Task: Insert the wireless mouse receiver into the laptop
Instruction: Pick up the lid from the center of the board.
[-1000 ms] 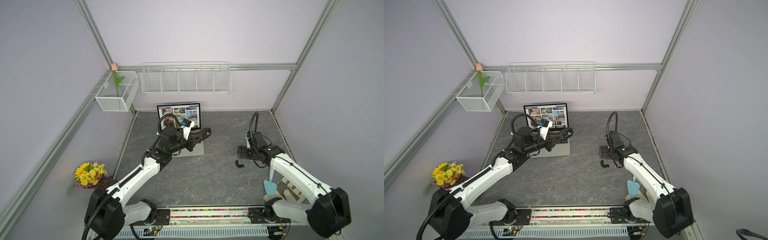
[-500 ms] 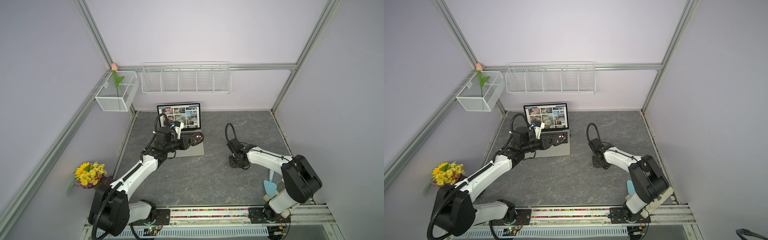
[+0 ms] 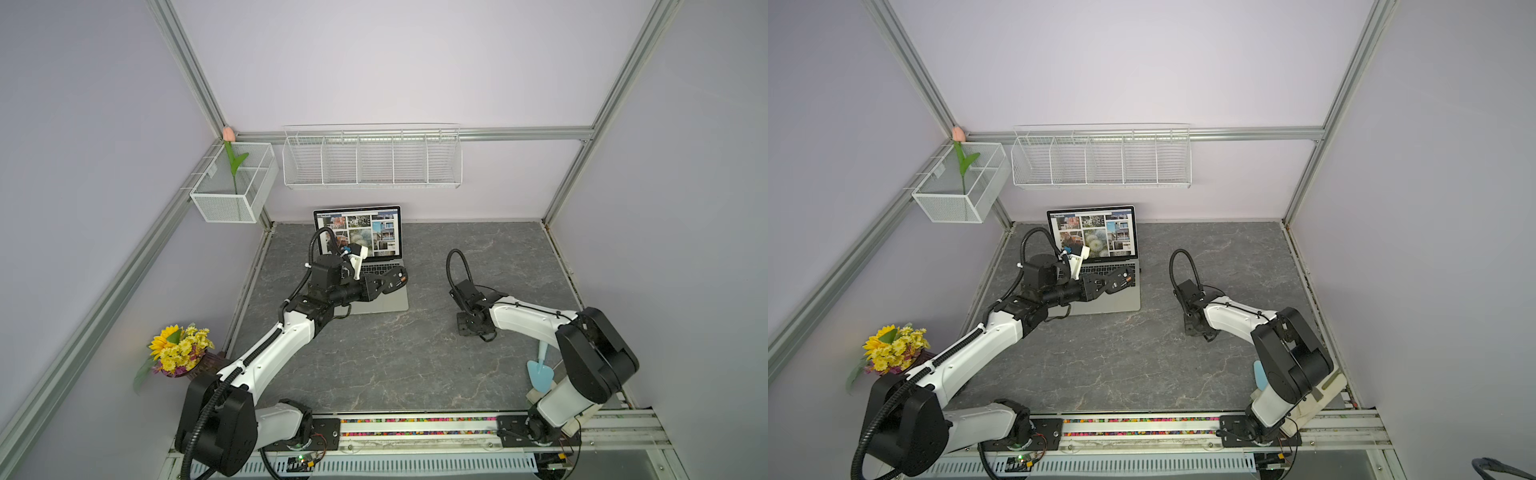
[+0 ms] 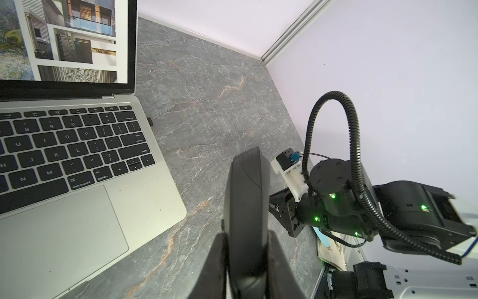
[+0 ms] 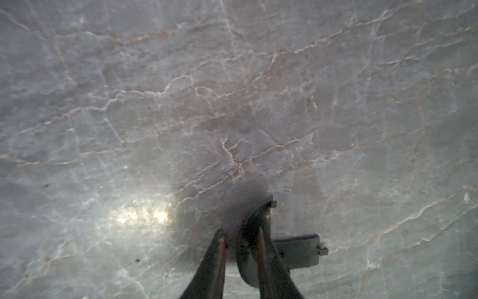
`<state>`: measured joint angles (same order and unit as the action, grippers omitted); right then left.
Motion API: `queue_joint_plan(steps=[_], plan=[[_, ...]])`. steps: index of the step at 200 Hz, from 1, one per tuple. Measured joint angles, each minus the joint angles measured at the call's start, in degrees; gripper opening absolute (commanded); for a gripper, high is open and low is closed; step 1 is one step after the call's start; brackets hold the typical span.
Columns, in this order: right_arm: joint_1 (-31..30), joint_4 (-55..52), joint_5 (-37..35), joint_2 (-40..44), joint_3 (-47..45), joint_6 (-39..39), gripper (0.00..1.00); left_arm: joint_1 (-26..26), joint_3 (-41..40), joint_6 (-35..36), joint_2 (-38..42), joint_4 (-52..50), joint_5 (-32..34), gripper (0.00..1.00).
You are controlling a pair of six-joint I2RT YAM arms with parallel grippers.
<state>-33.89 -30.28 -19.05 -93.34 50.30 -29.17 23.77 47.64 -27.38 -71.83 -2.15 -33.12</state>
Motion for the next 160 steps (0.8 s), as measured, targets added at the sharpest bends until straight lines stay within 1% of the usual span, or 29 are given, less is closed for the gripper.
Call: queue_joint_plan(steps=[20,65,93,107,120,143,160], plan=[[-0.59,0.48,-0.85,0.31,-0.57,-0.68,0.23,-0.02,0.0,0.17,0.0,-0.04,0.0,0.0],[-1.14,0.92,-2.08,0.85,-1.07,-1.62,0.07,-0.13,0.02,0.22,0.0,-0.35,-0.2,0.0],[-0.83,-1.57,-1.03,4.72,0.72,0.2,0.07,-0.81,0.59,-0.15,-0.04,-2.19,-1.01,0.0],[0.39,-2.32,3.26,8.48,4.79,2.03,0.07,-1.38,2.01,-0.72,-0.55,-3.41,-2.58,0.0],[2.03,-1.9,9.01,11.91,11.32,4.11,0.07,-1.79,3.96,-1.11,-1.33,-3.98,-4.76,0.0],[4.2,2.6,22.8,16.83,24.3,6.23,0.07,-2.27,6.73,-2.1,-2.01,-3.76,-9.99,0.0],[4.5,6.16,33.35,19.1,30.77,6.05,0.07,-2.73,8.15,-3.87,-2.49,-2.14,-15.17,0.0]])
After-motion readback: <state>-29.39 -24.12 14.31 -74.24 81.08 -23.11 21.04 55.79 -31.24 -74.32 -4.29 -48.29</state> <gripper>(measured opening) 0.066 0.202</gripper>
